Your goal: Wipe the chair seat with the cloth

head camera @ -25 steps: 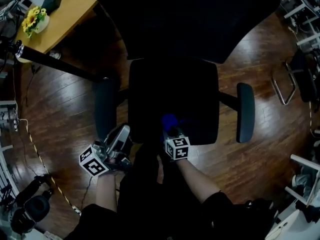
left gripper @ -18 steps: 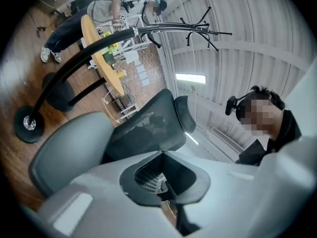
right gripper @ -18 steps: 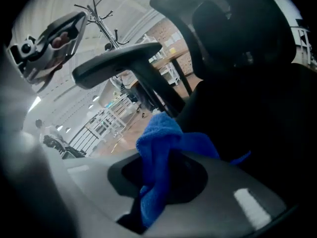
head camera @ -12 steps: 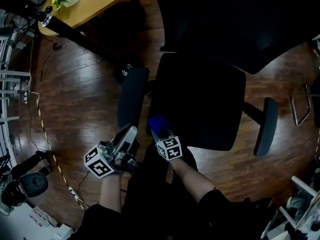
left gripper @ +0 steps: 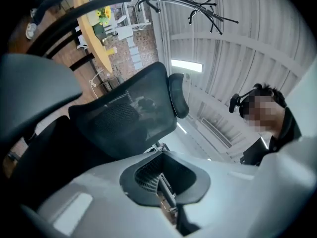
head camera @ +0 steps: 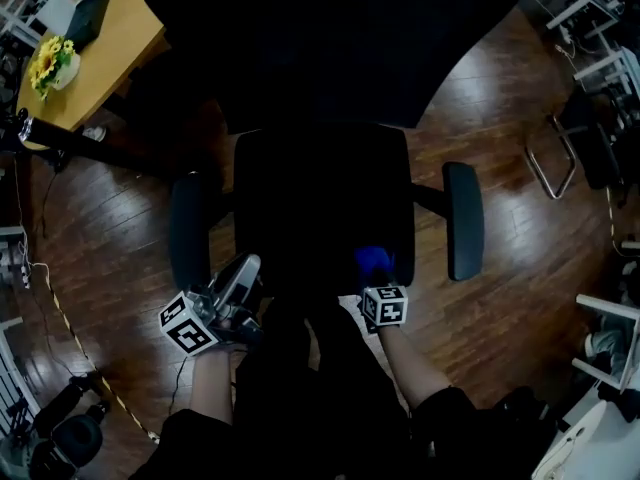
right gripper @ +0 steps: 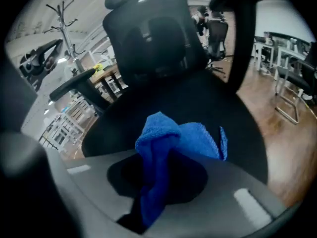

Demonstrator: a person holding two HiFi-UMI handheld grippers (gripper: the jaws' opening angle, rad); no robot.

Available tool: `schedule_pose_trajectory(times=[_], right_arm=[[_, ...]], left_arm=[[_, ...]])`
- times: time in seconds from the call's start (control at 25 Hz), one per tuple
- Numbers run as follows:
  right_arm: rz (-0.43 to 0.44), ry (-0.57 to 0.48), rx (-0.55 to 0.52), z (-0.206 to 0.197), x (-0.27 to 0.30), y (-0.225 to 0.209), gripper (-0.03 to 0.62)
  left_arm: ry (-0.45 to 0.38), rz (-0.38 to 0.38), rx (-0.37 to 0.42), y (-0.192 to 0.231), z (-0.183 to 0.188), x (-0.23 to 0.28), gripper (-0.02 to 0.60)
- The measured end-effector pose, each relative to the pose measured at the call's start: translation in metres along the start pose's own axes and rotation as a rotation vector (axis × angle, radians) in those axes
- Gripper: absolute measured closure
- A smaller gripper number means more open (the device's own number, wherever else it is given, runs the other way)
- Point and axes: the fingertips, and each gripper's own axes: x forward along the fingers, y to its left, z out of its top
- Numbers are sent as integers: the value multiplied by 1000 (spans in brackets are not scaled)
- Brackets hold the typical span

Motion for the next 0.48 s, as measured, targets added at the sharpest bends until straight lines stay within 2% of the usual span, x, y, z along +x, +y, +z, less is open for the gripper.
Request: schedule_pose_trajectory(times=[0.12,0.2,0.4,0.48], right_arm=[[-72,-52,22,7,-37,-62,530],[-84,-62,20,9,-47,-77,530],[-81,-80,53,16,-48,-77,530],[-18,-148,71,43,-50,-55,530]], left_arm=[[35,-49,-7,-13,-16,32,589],[60,-70,-5,-20,-23,46,589],[63,-73,2,-32,-23,58,589],[33,-90,16,-43,-9,63,589]])
